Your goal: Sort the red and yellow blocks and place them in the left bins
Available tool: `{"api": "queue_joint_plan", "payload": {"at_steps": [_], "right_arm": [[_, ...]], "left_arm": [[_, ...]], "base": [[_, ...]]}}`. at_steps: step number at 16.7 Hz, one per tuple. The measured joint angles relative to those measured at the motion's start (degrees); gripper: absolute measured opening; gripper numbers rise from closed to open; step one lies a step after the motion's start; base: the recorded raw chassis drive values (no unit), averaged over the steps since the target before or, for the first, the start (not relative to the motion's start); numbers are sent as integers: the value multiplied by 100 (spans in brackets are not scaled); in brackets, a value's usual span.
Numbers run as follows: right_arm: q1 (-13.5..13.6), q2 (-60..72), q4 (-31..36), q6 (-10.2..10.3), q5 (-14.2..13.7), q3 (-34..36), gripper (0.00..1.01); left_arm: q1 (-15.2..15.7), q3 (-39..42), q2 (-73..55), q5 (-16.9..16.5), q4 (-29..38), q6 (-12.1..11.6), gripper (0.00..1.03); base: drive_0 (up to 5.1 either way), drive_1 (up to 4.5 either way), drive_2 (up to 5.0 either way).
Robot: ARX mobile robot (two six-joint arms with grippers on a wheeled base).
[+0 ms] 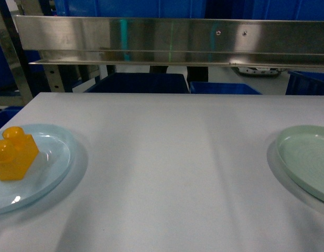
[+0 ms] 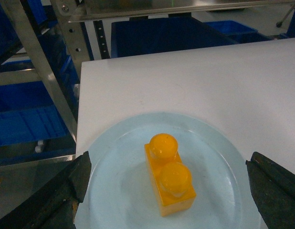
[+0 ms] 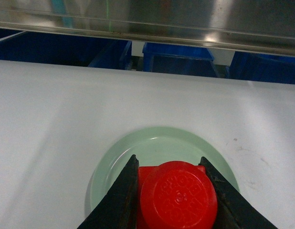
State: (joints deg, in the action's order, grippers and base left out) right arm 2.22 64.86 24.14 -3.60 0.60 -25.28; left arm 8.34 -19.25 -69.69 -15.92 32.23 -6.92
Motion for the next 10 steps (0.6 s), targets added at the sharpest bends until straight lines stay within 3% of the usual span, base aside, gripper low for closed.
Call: {"api": "queue_joint_plan", "payload": {"at_steps": [3,10], "right_arm": [[-59,107,0,275,131,-15,28],[-487,173,612,682,-190,-35,28]], "left_arm": [[0,0,0,0,0,0,98],[0,0,0,0,0,0,98]], "base": [[0,0,0],[0,0,0]]}}
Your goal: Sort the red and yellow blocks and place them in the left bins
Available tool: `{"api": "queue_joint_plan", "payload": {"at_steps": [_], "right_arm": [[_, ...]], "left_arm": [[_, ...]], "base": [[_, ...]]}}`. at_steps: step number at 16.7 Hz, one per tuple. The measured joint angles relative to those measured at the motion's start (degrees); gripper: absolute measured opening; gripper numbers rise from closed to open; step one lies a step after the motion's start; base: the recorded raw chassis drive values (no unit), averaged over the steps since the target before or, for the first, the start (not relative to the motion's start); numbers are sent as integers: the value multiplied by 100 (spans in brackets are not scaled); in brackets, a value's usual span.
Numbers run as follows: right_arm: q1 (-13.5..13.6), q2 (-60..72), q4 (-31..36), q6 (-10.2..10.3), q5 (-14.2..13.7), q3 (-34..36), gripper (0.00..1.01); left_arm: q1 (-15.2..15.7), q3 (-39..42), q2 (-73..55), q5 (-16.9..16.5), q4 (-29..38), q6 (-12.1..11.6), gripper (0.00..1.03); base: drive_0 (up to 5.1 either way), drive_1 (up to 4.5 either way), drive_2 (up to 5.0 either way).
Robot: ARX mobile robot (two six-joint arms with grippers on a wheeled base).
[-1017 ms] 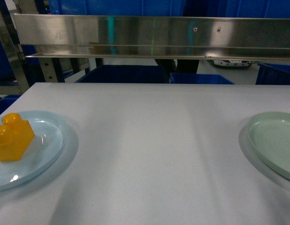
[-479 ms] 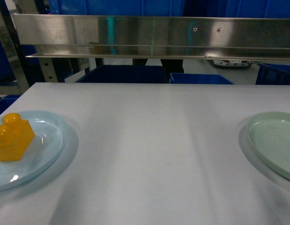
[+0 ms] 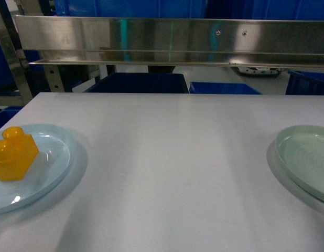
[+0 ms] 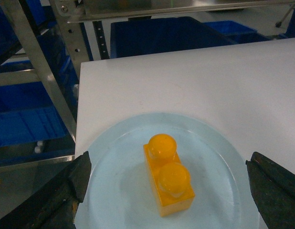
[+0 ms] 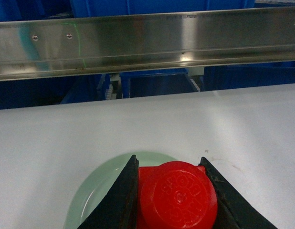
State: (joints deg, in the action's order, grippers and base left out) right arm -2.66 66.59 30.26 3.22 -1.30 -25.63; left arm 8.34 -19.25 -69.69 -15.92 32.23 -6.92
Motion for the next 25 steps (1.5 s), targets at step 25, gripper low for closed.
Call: {"api": "queue_joint_plan", "payload": {"at_steps": [25], "right_arm": [[457,164,238,-459,-398,28,28]], "left_arm": [[-2,0,0,0,0,0,98]], "base": [[0,0,0]]}}
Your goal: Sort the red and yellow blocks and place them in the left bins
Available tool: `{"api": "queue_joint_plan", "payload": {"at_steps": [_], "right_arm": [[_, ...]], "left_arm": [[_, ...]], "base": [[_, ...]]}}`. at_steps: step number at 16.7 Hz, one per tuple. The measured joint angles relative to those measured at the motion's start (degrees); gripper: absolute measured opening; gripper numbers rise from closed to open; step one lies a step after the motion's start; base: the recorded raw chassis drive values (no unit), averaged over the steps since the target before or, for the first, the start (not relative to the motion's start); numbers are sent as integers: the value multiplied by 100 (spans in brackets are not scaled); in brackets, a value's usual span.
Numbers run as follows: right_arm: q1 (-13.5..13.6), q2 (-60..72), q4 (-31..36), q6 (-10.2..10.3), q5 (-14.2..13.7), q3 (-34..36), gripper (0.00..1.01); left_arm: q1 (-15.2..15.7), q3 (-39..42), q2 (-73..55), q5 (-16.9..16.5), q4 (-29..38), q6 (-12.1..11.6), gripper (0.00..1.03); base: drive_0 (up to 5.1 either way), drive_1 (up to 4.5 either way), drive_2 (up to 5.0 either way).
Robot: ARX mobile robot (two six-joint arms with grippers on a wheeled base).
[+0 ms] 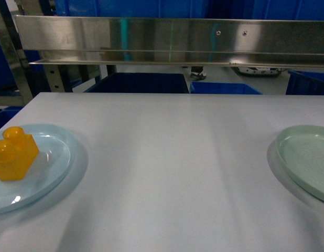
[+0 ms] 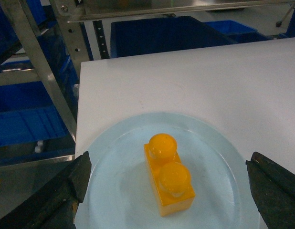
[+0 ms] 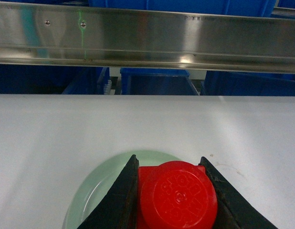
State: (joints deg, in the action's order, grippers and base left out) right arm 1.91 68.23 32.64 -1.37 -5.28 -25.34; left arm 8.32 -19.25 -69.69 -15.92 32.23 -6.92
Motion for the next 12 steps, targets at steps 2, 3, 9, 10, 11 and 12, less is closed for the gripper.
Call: {"api": "queue_joint_plan", "payload": {"at_steps": [2,3,9,10,11,12], "right_arm": [[0,0,0,0,0,0,28],[0,0,0,0,0,0,28],[0,0,0,-2,0,0,28],[0,0,-2,-2,0,0,28],[0,2,0,0,0,0,28],[0,2,0,0,0,0,28]], "left_arm": [[0,0,0,0,0,0,98],[0,0,0,2,0,0,98],[-2,-592,-472,-170,-494,-195,98],[-4,-977,-739,-186,-737,-210,98],[-2,-1309,-1019,-170,-879,-184,98],[-2,-1622,-1307,-70,-1060,-85,98]], "base": [[0,0,0],[0,0,0],[0,0,0],[0,0,0],[0,0,0],[0,0,0]]}}
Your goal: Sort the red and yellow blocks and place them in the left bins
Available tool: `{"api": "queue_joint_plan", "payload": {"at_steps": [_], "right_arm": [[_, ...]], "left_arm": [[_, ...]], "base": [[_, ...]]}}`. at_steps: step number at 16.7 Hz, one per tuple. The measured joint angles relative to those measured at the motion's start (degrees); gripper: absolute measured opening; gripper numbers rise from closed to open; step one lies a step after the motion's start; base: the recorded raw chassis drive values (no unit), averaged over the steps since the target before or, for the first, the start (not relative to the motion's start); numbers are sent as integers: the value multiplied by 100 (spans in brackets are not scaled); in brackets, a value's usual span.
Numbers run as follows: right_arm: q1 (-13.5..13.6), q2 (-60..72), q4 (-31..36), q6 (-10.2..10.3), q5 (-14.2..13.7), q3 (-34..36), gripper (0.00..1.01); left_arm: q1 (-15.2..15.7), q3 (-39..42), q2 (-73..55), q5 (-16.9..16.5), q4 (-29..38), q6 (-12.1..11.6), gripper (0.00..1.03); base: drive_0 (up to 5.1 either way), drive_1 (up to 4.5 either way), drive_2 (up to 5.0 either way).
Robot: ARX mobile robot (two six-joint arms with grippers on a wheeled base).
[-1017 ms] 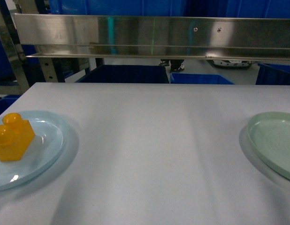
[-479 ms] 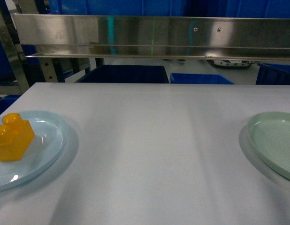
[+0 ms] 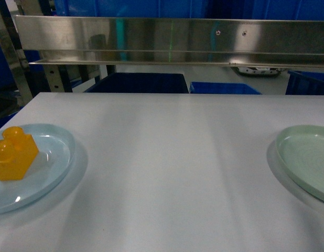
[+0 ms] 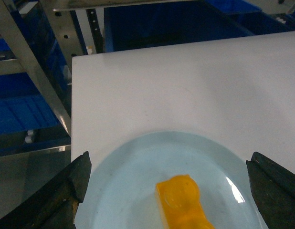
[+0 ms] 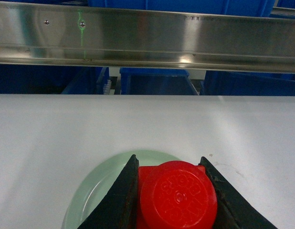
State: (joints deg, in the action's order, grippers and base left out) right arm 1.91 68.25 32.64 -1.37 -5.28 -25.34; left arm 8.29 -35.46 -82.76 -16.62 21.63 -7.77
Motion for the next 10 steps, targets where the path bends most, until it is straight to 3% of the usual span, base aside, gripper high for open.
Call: {"api": "queue_joint_plan", "payload": {"at_steps": [3,5,10], "right_arm": [[0,0,-2,-2,0,0,28],[0,0,0,-2,0,0,28],[0,4,0,-2,0,0,28]], "left_arm": [[15,-774,-776,387,-680,448,98],[-17,-896,-925,651,-831,612,98],[-474,-824,-424,1115,-739,577,98]], "base": [[0,0,0],[0,0,0],[0,0,0]]}}
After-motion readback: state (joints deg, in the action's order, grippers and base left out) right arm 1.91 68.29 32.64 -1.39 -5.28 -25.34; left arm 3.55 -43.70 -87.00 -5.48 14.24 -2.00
